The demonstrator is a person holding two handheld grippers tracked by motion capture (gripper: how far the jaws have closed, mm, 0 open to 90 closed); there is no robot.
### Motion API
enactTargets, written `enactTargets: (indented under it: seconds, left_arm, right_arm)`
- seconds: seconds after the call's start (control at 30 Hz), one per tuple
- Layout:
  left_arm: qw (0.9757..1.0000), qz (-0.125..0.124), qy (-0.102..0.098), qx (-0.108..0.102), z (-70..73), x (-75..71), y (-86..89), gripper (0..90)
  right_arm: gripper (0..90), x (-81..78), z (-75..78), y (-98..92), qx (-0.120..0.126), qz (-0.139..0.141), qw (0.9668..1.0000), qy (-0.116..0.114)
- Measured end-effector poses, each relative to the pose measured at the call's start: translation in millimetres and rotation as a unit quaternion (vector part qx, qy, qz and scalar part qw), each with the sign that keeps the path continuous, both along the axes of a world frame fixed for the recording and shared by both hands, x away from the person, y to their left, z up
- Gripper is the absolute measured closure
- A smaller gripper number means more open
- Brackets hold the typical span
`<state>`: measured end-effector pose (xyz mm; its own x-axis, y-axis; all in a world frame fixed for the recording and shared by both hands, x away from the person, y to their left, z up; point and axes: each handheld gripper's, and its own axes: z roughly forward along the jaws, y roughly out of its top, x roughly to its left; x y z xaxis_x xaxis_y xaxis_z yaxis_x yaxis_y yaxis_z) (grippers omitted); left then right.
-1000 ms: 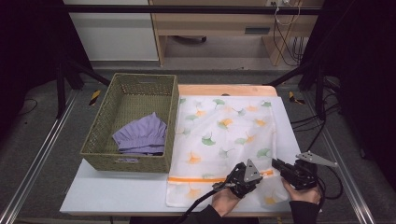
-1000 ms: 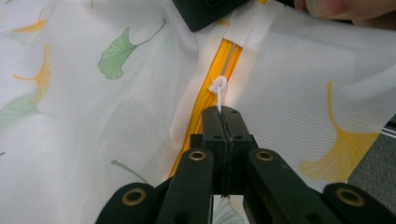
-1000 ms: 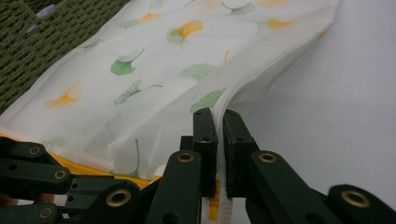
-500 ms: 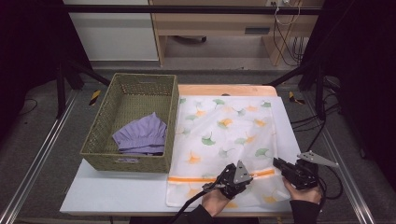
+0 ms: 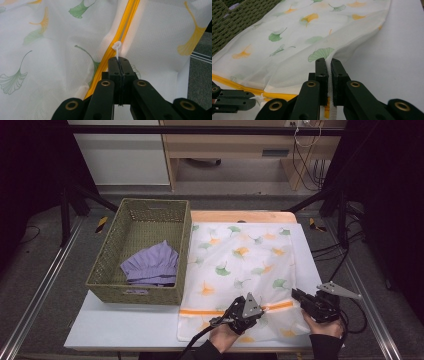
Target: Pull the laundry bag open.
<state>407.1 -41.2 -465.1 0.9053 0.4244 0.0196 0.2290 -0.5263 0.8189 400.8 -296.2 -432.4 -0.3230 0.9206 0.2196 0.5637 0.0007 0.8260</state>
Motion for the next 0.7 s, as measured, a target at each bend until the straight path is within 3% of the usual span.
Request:
enactTargets:
  seconds: [0.47, 0.7]
  left_arm:
    - [0.9998, -0.003, -0.006, 0.018, 4.2, -4.3, 17.2, 89.3]
    - [0.9993, 0.002, -0.011, 0.036, 4.4, -3.1, 33.0, 89.3]
  right_arm:
    - [85.9, 1.4, -2.5, -0.4, -0.004, 0.002, 1.0000, 0.003]
    - [85.9, -0.4, -1.7, -7.5, -0.002, -0.015, 0.9999, -0.002]
